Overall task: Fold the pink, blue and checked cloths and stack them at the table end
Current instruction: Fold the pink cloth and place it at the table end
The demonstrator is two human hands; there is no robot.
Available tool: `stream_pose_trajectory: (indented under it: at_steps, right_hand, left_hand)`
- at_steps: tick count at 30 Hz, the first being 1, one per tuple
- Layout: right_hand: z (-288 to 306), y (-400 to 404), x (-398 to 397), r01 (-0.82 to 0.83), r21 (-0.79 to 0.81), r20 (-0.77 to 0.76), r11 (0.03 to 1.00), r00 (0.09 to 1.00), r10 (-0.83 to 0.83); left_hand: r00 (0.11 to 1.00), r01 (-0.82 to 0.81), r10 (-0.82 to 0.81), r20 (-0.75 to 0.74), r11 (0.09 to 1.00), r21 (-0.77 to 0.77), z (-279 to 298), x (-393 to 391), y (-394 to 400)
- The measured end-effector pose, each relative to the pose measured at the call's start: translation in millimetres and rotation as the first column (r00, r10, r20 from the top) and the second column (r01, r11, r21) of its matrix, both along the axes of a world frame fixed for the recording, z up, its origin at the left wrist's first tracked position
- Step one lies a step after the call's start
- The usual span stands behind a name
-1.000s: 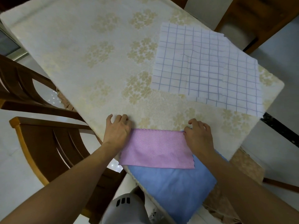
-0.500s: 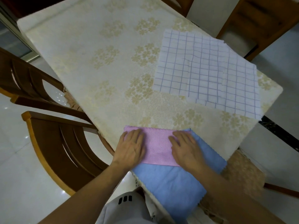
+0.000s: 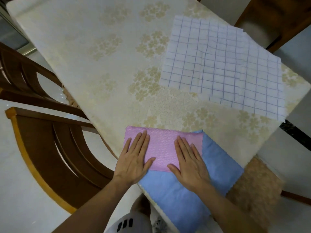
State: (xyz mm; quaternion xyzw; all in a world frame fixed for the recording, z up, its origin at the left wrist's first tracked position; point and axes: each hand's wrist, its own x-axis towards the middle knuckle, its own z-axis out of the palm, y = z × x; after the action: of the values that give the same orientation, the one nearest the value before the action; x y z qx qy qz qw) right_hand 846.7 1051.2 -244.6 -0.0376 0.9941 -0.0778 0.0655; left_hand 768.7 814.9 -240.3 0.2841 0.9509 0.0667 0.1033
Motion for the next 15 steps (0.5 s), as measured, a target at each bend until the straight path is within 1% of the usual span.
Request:
stream_pose_trajectory:
  at_steps: [3,8,10,13,15]
  right_hand:
    - [-0.8,0.8,0.4,0.011,0.005,0.003,1.0,1.0,-0.011]
    - [9.4,-1.8,-1.0,0.012,0.028,0.052,1.0,0.999,-0.014]
    - [15.1,-3.1,-3.7,0.012,0.033,0.049,0.999,0.999,-0.014]
    - [26.5,-7.6,-18.6,0.049,0.04,-0.001,0.998,0.999,-0.049]
    - [29.6,-8.6,-32.2,0.082,0.041,0.006,0.996,0.997,-0.082]
  left_hand:
    - [1.0,0.009,-0.009,0.008,0.999,-0.03,-1.8,-0.5,-3.2]
    - [0.999,-0.001,0.004,0.054,0.999,-0.052,2.1,-1.5,-2.3]
    - [0.998,-0.017,0.018,0.054,0.999,-0.029,9.7,-1.0,2.5]
    - [1.0,-0.001,0.0,0.012,0.999,0.052,18.9,-9.4,15.5]
    - [1.0,0.006,-0.006,0.013,0.999,0.051,19.2,-21.4,20.6]
